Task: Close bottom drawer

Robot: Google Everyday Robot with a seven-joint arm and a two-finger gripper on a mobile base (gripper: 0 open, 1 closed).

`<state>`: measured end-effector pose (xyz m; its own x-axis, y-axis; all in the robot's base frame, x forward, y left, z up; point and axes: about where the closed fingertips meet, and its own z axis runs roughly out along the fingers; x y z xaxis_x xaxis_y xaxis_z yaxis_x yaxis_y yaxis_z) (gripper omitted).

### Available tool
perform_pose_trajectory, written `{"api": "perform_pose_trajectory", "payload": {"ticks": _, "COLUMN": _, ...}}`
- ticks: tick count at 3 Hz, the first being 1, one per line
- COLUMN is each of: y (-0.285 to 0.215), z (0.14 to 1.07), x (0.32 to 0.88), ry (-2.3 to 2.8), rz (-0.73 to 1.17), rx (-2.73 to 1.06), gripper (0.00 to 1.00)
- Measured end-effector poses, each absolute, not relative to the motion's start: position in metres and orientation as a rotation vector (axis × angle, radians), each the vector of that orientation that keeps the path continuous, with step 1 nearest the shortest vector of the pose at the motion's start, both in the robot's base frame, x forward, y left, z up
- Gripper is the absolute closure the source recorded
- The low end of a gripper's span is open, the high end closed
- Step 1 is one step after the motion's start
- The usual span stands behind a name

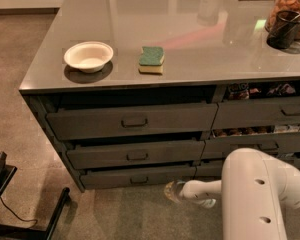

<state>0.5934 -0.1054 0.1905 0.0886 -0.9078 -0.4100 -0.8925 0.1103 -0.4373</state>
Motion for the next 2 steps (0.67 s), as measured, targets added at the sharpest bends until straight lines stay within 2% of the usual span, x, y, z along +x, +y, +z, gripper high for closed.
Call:
{"api": "perform_pose_trajectory", "payload": {"ticks": 1, "y": -0.109, "z": 0.242, "x": 0.591, "ry": 1.857, "rz": -0.102, "rx": -1.677, "gripper": 1.00}}
{"api": "perform_pose_trajectory", "payload": {"ticks": 2, "y": -0.108, "z": 0.243, "x": 0.558, "ry": 1.889, "rz": -0.071, "rx": -1.696, "gripper": 0.82}}
